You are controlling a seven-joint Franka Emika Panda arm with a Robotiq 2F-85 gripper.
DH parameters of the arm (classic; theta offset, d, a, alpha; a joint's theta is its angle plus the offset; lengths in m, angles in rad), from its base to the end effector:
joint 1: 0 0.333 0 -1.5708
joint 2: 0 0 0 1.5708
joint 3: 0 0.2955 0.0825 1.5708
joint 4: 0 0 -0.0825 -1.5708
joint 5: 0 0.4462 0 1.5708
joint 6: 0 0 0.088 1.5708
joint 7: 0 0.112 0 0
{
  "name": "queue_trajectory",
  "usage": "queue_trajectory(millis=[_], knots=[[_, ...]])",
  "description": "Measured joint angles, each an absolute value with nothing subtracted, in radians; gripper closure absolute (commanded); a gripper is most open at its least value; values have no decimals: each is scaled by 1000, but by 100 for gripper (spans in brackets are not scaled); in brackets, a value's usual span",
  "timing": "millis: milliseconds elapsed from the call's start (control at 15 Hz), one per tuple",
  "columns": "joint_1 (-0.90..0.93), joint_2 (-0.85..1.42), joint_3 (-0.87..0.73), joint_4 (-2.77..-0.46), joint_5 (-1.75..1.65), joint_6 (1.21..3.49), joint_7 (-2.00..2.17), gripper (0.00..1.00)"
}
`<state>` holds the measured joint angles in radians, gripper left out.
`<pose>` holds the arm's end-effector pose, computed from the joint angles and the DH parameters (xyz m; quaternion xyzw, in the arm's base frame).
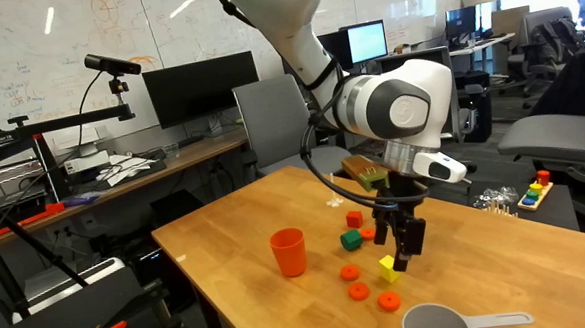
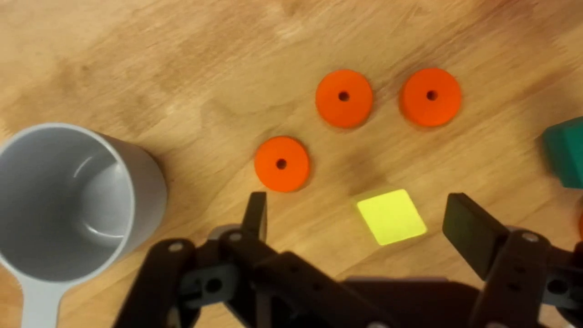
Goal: Take the yellow, green and orange blocks one at a time and place them in the gray pot
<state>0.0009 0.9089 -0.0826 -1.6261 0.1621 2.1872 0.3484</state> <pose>0.6499 -0.0479 -0.0036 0.9513 -0.2563 -0.1715 0.0005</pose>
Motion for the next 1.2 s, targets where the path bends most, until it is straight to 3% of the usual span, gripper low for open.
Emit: queue_trajectory(millis=[1200], knots=[[26,1021,-84,-1484,158,2186,351,0]])
